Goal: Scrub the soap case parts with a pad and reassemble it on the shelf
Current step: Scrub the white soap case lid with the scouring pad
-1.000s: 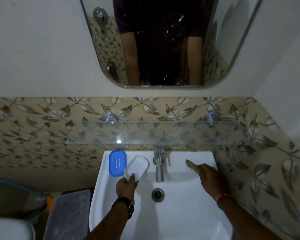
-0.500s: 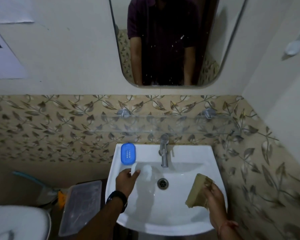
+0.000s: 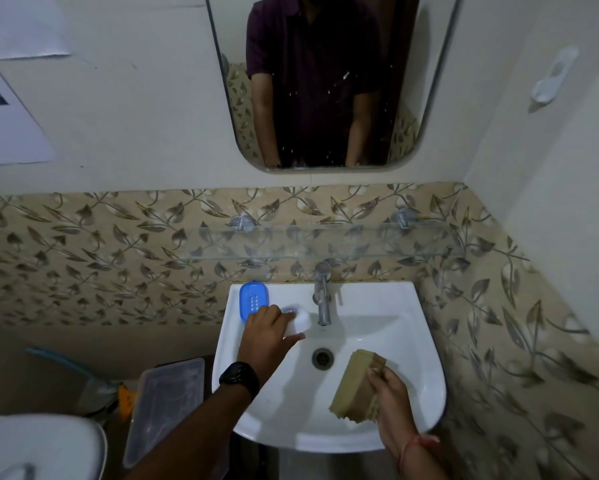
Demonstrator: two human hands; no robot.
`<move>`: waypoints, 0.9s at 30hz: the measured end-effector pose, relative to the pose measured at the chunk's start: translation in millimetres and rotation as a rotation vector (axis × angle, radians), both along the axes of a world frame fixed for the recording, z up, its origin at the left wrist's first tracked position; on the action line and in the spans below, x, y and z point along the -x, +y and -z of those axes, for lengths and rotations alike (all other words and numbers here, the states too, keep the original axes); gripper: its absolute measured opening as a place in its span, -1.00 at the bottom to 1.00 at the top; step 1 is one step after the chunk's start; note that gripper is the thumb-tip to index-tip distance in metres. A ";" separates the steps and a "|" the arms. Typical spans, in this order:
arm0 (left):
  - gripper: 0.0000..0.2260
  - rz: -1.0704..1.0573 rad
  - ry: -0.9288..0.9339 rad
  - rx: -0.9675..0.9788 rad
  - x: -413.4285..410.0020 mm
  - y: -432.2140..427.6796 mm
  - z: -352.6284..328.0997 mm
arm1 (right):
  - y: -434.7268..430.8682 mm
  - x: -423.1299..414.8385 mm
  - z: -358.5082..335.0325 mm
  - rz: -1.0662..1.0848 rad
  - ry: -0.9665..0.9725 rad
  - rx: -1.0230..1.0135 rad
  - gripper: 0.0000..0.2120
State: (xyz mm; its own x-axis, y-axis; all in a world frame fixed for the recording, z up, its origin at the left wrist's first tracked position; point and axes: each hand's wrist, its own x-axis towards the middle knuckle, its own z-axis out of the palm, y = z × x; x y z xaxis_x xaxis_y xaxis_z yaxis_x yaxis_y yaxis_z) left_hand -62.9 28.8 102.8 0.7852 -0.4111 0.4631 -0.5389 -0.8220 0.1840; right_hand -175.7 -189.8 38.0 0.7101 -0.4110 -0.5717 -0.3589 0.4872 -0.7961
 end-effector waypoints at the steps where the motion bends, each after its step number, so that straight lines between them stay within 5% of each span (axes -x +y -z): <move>1: -0.60 0.012 -0.035 -0.001 1.3 -1.1 -0.7 | 2.3 -0.1 -2.0 -0.010 -0.003 0.000 -0.73; 6: -0.61 -0.033 0.005 0.082 6.6 -0.4 8.7 | 8.3 -0.5 -12.6 -0.045 -0.010 0.011 -0.80; 13: -0.80 -0.263 0.560 0.751 0.8 -8.1 3.3 | 16.6 -2.3 -31.7 -0.094 -0.076 0.050 -0.86; 21: -0.76 -0.250 1.162 1.217 3.0 -26.7 -21.3 | 57.2 -3.3 -54.2 -0.165 -0.121 0.117 -0.80; 27: -0.47 -0.020 1.370 1.342 13.3 -32.7 -32.4 | 62.3 -8.4 -60.4 -0.142 -0.070 0.128 -0.87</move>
